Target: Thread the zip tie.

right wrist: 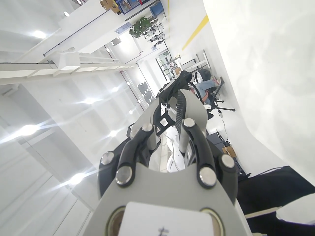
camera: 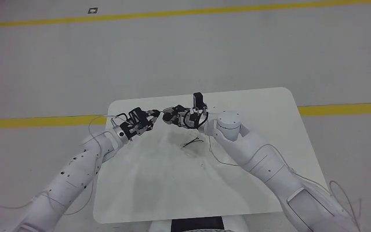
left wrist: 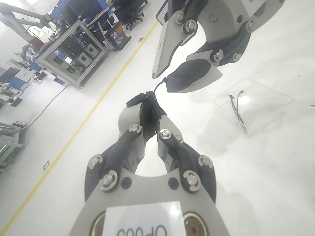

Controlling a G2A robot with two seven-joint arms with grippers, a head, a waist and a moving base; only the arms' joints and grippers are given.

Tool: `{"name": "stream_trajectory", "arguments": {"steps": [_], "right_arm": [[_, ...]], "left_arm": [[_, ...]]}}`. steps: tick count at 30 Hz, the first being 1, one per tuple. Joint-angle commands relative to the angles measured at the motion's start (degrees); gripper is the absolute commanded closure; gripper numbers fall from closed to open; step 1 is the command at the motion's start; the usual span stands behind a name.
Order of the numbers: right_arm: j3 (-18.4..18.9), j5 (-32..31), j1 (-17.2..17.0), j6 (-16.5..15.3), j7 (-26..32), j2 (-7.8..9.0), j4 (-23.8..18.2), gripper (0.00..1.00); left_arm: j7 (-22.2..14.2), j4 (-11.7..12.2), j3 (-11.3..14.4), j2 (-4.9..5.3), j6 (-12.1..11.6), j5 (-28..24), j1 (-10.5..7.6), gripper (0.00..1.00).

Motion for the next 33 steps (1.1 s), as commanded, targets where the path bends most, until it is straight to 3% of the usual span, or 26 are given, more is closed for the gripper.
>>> {"name": "stream_trajectory", "arguments": {"steps": [1, 10, 17, 26, 27, 28, 29, 33], "right_arm": [[0.11, -0.41, 0.01, -0.05, -0.08, -0.11, 0.07, 0.87], [0.51, -2.03, 0.03, 0.28, -0.22, -0.62, 0.38, 0.88], [0.89, -3.07, -0.06, 0.57, -0.14, -0.98, 0.54, 1.0], [1.53, -4.34, -0.46, 0.72, 0.0, -1.34, 0.54, 1.0], [1.62, -4.47, -0.53, 0.7, 0.04, -1.36, 0.5, 1.0], [1.82, -4.59, -0.68, 0.6, 0.08, -1.36, 0.46, 1.0], [2.01, -4.68, -0.83, 0.51, 0.09, -1.35, 0.42, 1.0], [3.47, -5.08, -1.95, -0.22, -0.15, -1.1, 0.07, 1.0]], "left_arm": [[0.0, 0.0, 0.0, 0.0, 0.0, 0.0, 0.0, 1.0], [0.0, 0.0, 0.0, 0.0, 0.0, 0.0, 0.0, 1.0], [0.0, 0.0, 0.0, 0.0, 0.0, 0.0, 0.0, 1.0], [0.0, 0.0, 0.0, 0.0, 0.0, 0.0, 0.0, 1.0], [0.0, 0.0, 0.0, 0.0, 0.0, 0.0, 0.0, 0.7], [0.0, 0.0, 0.0, 0.0, 0.0, 0.0, 0.0, 0.25], [0.0, 0.0, 0.0, 0.0, 0.0, 0.0, 0.0, 0.04], [0.0, 0.0, 0.0, 0.0, 0.0, 0.0, 0.0, 0.0]]}}
